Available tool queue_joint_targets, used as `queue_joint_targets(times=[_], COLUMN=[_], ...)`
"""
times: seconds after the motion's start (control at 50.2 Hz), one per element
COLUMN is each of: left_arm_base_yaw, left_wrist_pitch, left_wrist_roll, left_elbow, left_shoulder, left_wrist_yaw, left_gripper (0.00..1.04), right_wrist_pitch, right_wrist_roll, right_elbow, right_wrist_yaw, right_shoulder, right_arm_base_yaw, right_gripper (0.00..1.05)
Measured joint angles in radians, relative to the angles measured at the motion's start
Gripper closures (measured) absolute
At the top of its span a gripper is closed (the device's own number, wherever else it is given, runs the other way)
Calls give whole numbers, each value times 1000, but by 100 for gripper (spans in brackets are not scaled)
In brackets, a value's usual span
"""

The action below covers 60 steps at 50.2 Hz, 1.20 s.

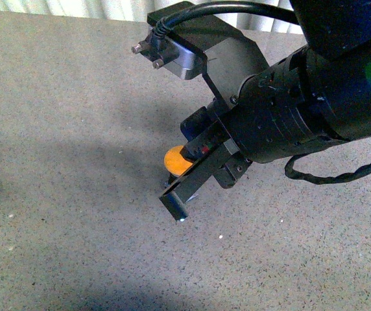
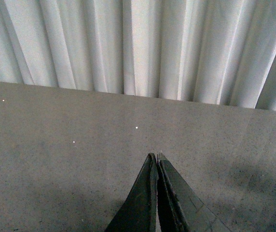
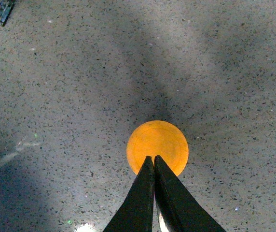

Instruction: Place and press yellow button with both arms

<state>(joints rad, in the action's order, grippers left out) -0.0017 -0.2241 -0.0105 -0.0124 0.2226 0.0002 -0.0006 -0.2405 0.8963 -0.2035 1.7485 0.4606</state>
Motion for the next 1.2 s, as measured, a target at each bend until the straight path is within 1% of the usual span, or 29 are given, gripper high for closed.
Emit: queue_joint_targets(times=[0.239,0.279,0.319,0.359,0.518,0.697,0.817,0.917,0.996,1.116,1.156,1.196], left_arm_base_yaw=[0,0,0,0,1,1,1,1,1,1,1,1], left_wrist_pitch=[46,92,188,215,224,224,224,224,224,224,224,224], left_wrist_roll=[0,0,0,0,0,0,0,0,0,0,0,0], left_elbow=[0,0,0,0,0,0,0,0,0,0,0,0], left_shoulder=[-45,-83,-152,-188,-205,-206,-206,-206,-206,-206,-206,-206], left_wrist_yaw=[0,0,0,0,0,0,0,0,0,0,0,0], left_gripper=[103,103,103,103,103,103,103,103,103,103,103,103], right_wrist_pitch=[-9,-17,-21,-25,-24,-12,-19,-8,8,47,62,68], right_wrist_roll=[17,19,24,35,47,74,105,159,207,257,264,275], right_elbow=[20,24,29,35,37,27,26,26,32,29,9,-26], right_wrist_yaw=[4,7,4,2,0,-32,-51,-98,-131,-123,-103,-87], right_shoulder=[31,42,54,59,72,67,46,-4,-95,-268,-328,-390], right_arm_base_yaw=[2,2,1,1,-2,-13,-35,-70,-108,-158,-171,-185], right_gripper=[103,103,103,103,103,103,103,103,103,103,96,86])
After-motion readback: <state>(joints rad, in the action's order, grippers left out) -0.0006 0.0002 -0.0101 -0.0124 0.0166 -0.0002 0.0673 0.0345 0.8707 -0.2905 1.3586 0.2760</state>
